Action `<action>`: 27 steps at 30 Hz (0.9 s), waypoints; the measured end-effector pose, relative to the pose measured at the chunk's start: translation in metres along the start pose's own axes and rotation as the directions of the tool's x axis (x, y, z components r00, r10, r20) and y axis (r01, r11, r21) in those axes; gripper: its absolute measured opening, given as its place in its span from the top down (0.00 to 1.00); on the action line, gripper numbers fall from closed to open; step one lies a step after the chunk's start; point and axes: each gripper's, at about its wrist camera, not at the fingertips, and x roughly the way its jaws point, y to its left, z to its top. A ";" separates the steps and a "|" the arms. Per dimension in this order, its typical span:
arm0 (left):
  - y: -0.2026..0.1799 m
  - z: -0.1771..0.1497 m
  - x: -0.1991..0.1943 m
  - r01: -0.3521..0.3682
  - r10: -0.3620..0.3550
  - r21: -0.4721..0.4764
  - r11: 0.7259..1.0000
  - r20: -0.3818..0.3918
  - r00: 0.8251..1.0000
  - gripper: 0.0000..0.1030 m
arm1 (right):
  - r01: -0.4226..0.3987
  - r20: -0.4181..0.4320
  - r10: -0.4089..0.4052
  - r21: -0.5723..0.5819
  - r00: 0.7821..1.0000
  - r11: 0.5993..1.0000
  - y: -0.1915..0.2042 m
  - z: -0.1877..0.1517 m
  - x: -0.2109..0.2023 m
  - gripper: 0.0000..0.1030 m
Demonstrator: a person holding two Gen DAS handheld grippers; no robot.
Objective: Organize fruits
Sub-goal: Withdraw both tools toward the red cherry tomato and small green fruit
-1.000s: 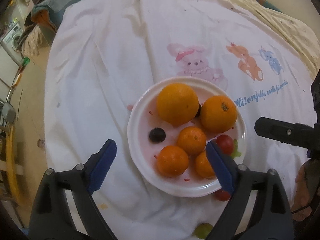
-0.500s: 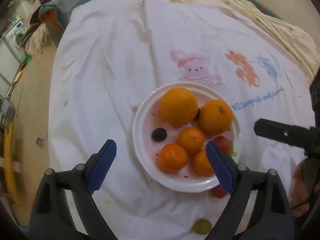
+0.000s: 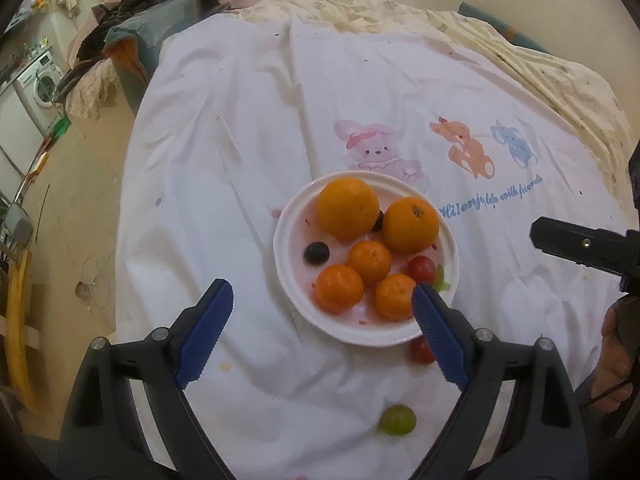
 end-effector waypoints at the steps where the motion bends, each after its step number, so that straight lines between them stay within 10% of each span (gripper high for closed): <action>1: 0.000 -0.002 -0.001 0.000 0.000 -0.001 1.000 0.000 1.000 0.14 | 0.004 0.001 -0.004 0.001 1.000 1.000 0.000 -0.002 -0.002 0.08; 27: 0.011 -0.073 0.015 0.028 -0.062 -0.171 0.985 -0.197 0.978 0.14 | 0.122 -0.128 -0.106 0.123 0.986 0.985 -0.020 -0.065 0.008 0.08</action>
